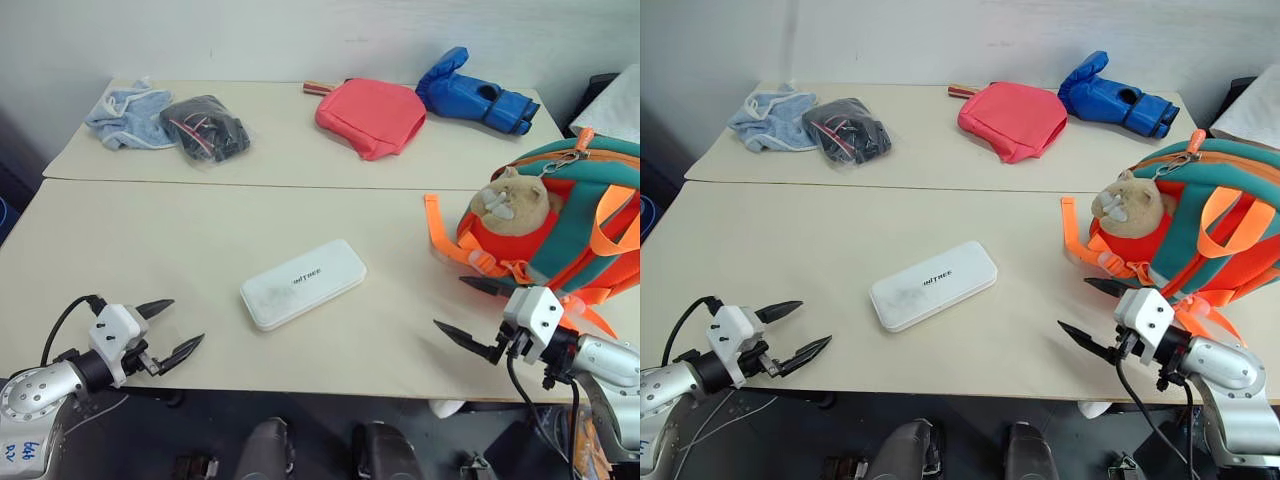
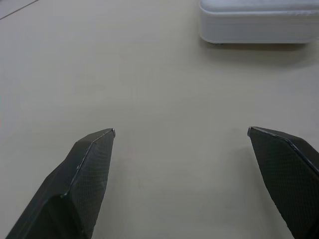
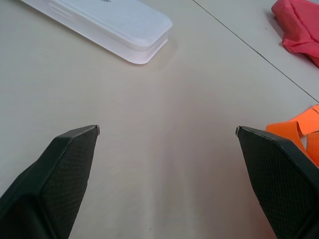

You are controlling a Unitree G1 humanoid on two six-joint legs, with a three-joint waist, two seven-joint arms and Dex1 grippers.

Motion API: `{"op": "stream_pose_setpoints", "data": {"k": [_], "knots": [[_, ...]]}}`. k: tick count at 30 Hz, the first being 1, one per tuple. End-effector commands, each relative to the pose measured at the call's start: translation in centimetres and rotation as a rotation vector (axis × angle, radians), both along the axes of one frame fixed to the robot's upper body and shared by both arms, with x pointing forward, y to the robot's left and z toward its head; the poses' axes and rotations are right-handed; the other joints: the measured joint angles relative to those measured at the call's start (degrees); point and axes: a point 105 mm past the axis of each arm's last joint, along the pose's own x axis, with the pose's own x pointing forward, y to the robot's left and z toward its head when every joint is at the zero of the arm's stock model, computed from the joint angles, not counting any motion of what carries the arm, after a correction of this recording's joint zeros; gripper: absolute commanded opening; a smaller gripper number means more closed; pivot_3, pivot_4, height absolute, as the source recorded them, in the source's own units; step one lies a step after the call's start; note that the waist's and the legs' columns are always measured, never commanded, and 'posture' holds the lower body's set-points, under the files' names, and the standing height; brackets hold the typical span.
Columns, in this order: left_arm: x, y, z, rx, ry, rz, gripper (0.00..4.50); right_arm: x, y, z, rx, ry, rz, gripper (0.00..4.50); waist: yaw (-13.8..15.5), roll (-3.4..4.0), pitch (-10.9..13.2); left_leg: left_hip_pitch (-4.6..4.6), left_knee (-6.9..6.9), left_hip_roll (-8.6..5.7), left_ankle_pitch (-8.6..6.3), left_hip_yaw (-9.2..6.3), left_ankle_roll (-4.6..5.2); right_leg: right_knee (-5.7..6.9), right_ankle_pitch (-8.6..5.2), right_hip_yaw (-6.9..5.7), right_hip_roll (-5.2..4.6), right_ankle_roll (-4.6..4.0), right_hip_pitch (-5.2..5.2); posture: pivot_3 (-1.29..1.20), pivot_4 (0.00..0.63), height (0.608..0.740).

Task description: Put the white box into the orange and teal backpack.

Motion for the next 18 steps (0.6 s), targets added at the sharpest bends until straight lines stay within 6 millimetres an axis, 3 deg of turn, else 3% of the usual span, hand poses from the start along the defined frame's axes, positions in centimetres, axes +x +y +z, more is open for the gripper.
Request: {"op": "stream_pose_setpoints", "data": {"k": [1,8,9,14,18], "knots": [[0.3,-0.6,1.3,-0.002,-0.045,-0.029,4.49,0.1,0.4,0.9,0.002,-0.034,0.019,4.50,0.0,0.00,0.0,0.00,0.00,0.00,0.00,0.00,0.00,0.00,0.00,0.00,0.00,0.00,0.00,0.00,0.150,0.740],[0.0,-2.4,2.6,-0.085,-0.001,-0.115,4.49,0.5,0.7,0.8,0.039,-0.027,0.029,4.50,0.0,0.00,0.0,0.00,0.00,0.00,0.00,0.00,-0.01,0.01,0.00,0.00,0.01,0.00,0.00,0.00,0.150,0.740],[-0.1,-2.8,2.6,-0.088,0.013,-0.136,4.50,0.6,0.9,0.7,0.051,-0.021,0.033,4.13,-0.1,0.00,0.0,0.00,0.00,0.00,0.00,0.00,-0.01,0.00,0.00,0.00,0.01,0.00,0.00,0.00,0.150,0.740],[-0.3,-3.4,2.3,-0.020,0.051,-0.180,2.93,1.8,2.9,-0.6,0.032,0.063,0.038,2.52,-0.3,0.00,0.0,0.02,0.01,0.01,0.03,0.01,-0.05,0.09,0.00,0.03,0.02,0.00,-0.01,0.00,0.150,0.740],[0.1,-3.8,2.0,-0.007,0.051,-0.166,1.68,3.5,5.9,-1.5,0.013,0.093,0.007,1.12,-0.4,0.00,0.0,0.01,0.01,0.02,0.04,0.00,-0.07,0.09,0.00,0.03,0.03,-0.01,-0.06,0.00,0.150,0.740]]}}
